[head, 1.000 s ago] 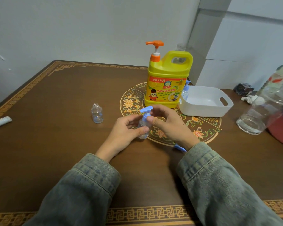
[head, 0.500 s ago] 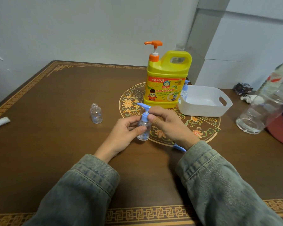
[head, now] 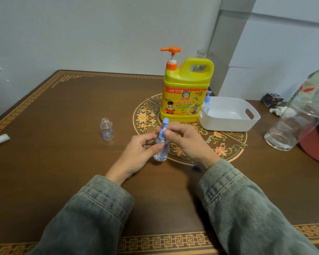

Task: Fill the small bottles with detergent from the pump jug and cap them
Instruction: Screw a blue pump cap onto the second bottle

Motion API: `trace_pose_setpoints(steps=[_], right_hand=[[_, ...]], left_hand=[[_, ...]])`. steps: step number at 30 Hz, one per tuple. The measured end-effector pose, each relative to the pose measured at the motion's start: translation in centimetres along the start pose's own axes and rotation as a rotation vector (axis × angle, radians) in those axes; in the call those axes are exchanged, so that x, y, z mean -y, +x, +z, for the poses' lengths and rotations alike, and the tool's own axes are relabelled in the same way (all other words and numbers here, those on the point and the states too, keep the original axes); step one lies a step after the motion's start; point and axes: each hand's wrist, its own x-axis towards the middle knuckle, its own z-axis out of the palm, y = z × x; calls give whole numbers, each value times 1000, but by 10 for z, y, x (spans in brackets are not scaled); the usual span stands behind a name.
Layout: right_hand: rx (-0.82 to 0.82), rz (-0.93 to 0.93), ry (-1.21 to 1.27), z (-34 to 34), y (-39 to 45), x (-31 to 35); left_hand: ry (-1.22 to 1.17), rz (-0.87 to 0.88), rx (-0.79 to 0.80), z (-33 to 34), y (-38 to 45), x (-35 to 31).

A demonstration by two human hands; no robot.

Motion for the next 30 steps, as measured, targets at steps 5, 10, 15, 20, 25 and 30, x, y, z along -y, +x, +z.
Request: trace_pose_setpoints(steps=[5, 10, 15, 20, 25, 30], right_hand=[[-161, 15, -58, 6, 2, -2], [78, 51, -12, -4, 0, 6], [125, 111, 31, -3, -3, 13], [-118, 19, -177, 10, 1, 2], [-69, 125, -28, 9, 4, 9], [67, 106, 164, 3, -1, 17]], left_hand=[[10, 11, -59, -3, 1, 3], [-179, -42, 131, -4, -1, 2], [-363, -102, 203, -5, -2, 3], [-182, -26, 6, -1, 1, 5], [-397, -125, 92, -5, 0, 0], [-576, -188, 184, -4, -2, -5]])
